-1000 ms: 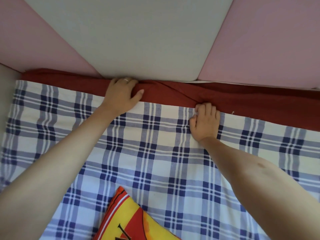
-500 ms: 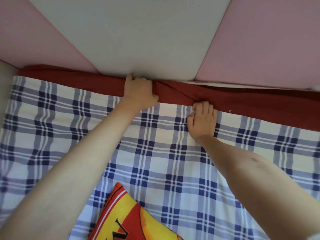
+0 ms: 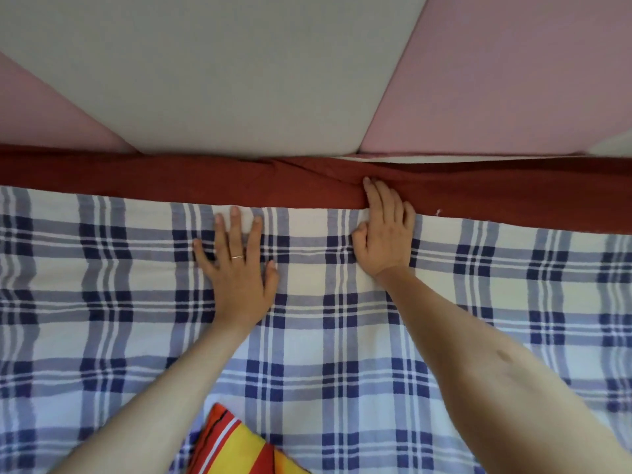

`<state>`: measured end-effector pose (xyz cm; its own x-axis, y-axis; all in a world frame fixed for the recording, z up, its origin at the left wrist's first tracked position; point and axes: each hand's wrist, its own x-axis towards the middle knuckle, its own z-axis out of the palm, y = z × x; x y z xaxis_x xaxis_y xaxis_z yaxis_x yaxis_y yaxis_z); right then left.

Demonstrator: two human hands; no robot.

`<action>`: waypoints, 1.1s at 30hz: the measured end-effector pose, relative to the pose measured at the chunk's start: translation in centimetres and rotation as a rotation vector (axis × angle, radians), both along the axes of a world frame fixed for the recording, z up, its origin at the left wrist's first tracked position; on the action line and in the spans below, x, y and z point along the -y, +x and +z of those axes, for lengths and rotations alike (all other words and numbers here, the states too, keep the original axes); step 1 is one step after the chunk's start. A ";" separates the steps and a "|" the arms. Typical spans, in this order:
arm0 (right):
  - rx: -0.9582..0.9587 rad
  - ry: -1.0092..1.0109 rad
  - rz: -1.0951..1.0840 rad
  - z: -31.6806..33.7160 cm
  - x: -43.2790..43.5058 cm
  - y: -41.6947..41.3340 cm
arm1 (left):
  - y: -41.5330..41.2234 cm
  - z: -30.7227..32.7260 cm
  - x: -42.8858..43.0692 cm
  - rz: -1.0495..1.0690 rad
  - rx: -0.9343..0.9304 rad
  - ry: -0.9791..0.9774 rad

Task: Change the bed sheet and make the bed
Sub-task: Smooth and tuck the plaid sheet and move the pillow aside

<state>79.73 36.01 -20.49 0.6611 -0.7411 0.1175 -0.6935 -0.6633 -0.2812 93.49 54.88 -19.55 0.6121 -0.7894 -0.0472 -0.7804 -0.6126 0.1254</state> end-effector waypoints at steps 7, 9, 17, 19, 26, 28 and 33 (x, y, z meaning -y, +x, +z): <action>-0.003 -0.112 0.037 -0.6 0.0 -0.1 | 0.7 -2.0 -0.4 -0.070 0.033 -0.075; -0.021 -0.150 0.034 -0.5 0.1 -0.1 | 0.6 -2.1 -0.4 -0.076 0.026 -0.081; -0.372 -0.039 -0.448 -0.4 -5.2 3.0 | 0.5 -1.7 -0.8 -0.090 -0.004 -0.113; -0.450 0.019 -0.440 0.1 -4.2 3.5 | 0.3 -1.8 -0.5 -0.091 0.006 -0.138; -0.374 0.171 -0.194 1.4 -1.3 2.1 | 0.0 -1.7 -0.5 -0.096 0.048 -0.101; -0.199 0.177 -0.119 2.3 -0.8 0.0 | 0.0 -1.7 -0.3 -0.091 0.044 -0.100; -0.182 0.015 0.210 3.9 -1.6 -9.6 | 0.0 -1.3 -0.4 -0.065 0.010 -0.082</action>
